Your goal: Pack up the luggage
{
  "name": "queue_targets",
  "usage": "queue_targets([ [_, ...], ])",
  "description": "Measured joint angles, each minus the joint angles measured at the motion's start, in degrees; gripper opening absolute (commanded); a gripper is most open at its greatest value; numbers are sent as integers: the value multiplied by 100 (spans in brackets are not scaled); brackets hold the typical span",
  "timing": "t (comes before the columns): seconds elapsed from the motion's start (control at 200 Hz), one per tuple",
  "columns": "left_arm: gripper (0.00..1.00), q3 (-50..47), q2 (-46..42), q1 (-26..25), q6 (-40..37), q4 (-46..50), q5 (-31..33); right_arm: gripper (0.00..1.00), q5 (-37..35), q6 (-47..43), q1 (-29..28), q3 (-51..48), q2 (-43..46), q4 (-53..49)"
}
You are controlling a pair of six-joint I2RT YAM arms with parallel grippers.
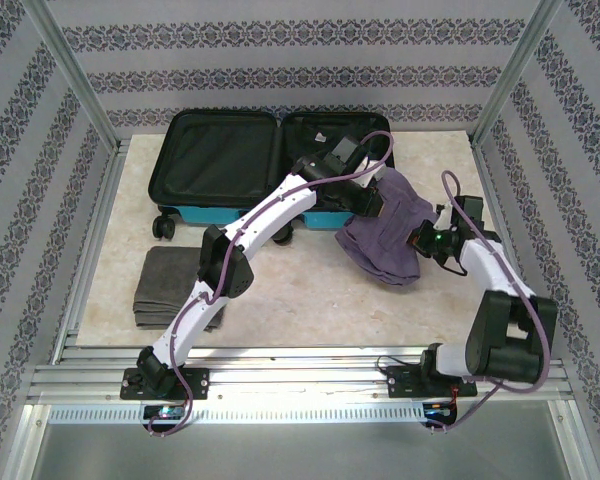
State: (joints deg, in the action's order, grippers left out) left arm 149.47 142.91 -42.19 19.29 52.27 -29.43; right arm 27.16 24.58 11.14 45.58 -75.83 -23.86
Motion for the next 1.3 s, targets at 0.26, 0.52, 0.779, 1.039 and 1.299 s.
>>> queue_targets([
  [0.26,0,-4,-68,22,70,-20,-85,0,-57,-103,0,286,769,-610],
  [0.52,0,-44,-518,33,70,-35,-101,0,-55,-144,0,656,1178,-953],
  [0.779,0,-44,-831,179,131,-85,-90,0,63,-164,0,1119,1252,-1043],
  [1.039,0,-48,-839,533,173,-350,-35,0,181,52,-295,1567,846,-586],
  [1.299,0,-48,-839,999,282,-610,-17,0,-37,111,-868,2350,-153,-66],
])
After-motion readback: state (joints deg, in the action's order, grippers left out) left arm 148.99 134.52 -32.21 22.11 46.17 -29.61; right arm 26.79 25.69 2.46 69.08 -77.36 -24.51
